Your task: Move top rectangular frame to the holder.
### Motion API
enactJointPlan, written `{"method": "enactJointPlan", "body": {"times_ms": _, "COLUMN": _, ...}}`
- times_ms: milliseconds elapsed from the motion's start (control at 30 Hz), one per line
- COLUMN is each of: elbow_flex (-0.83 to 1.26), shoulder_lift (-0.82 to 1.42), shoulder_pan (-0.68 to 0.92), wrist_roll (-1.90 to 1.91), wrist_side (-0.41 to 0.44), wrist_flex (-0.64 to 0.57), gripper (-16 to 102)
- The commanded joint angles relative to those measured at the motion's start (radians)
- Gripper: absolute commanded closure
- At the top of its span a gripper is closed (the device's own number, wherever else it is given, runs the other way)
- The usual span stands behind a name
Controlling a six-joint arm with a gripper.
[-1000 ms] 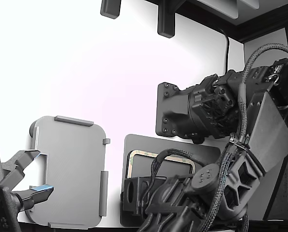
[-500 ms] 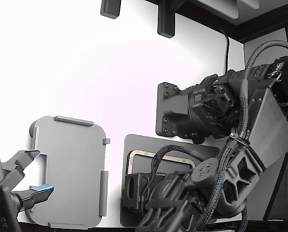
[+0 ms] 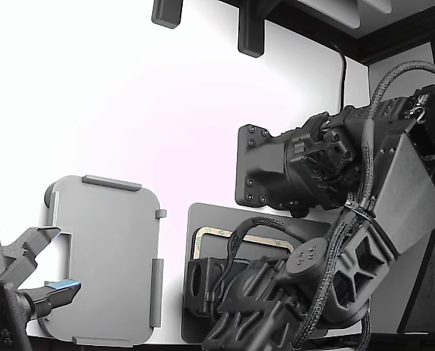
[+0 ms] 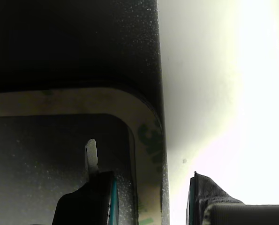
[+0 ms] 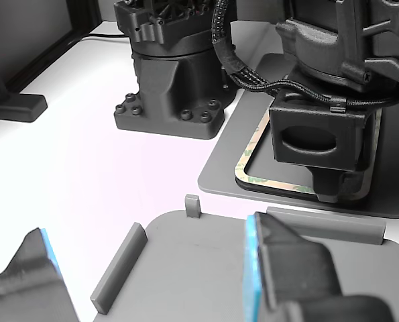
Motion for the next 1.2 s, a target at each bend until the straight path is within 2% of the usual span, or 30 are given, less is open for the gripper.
{"method": "enactJointPlan", "body": {"times_ms": 0, "elbow_flex": -0.012, "shoulder_lift": 0.021, "shoulder_pan": -0.018, "wrist_roll": -0.003, "wrist_side": 0.003, "wrist_flex": -0.006, "gripper": 28}}
{"method": "enactJointPlan", "body": {"times_ms": 267, "elbow_flex": -0.006, "shoulder_lift": 0.021, "shoulder_pan": -0.020, "wrist_roll": -0.003, "wrist_side": 0.003, "wrist_flex": -0.017, "gripper": 36}}
{"method": "enactJointPlan", "body": {"times_ms": 667, "elbow_flex": 0.023, "shoulder_lift": 0.029, "shoulder_pan": -0.021, "wrist_roll": 0.000, "wrist_side": 0.006, "wrist_flex": -0.043, "gripper": 40}}
{"method": "enactJointPlan", "body": {"times_ms": 867, "elbow_flex": 0.021, "shoulder_lift": 0.032, "shoulder_pan": -0.023, "wrist_roll": 0.008, "wrist_side": 0.012, "wrist_flex": -0.038, "gripper": 48}}
{"method": "enactJointPlan", "body": {"times_ms": 1167, "elbow_flex": 0.023, "shoulder_lift": 0.035, "shoulder_pan": -0.023, "wrist_roll": 0.009, "wrist_side": 0.011, "wrist_flex": -0.037, "gripper": 51}}
